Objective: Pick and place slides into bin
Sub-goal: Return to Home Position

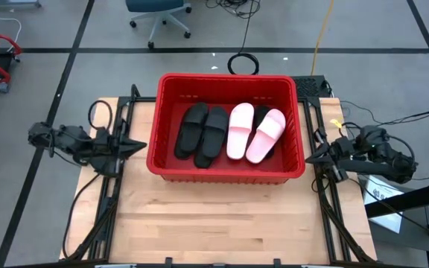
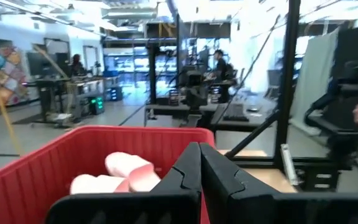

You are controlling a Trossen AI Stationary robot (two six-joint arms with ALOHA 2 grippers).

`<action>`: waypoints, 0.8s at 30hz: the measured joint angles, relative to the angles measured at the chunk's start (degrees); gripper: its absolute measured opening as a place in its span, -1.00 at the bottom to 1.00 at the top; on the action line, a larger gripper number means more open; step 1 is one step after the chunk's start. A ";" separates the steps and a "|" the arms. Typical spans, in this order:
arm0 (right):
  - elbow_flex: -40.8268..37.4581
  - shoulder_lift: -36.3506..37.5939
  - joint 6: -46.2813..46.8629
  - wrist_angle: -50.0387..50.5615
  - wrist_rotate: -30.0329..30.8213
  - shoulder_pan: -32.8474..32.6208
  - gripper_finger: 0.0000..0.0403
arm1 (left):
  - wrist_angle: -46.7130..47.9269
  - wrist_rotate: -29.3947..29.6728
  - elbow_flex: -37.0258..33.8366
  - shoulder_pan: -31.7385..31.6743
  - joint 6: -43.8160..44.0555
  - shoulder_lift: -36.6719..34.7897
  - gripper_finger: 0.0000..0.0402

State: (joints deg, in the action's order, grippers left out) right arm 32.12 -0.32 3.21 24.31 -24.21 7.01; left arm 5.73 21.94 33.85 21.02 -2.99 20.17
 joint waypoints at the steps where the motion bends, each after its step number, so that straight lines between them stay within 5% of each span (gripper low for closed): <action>1: -0.01 0.01 0.28 -0.01 -0.01 0.00 -1.00 | -0.03 -0.74 -1.19 0.00 0.29 -1.69 -1.00; 14: 0.02 0.07 2.16 -0.10 -9.03 0.00 -1.00 | 1.40 -11.70 -10.97 0.00 2.02 -19.03 -1.00; 24: -0.98 0.07 -0.75 -1.17 -19.15 0.00 -1.00 | 9.62 -16.42 -11.04 0.00 4.19 -19.88 -1.00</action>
State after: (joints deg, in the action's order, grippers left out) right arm 31.14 -0.25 2.46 23.14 -43.37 7.01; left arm 15.35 5.53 22.81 21.02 1.20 0.30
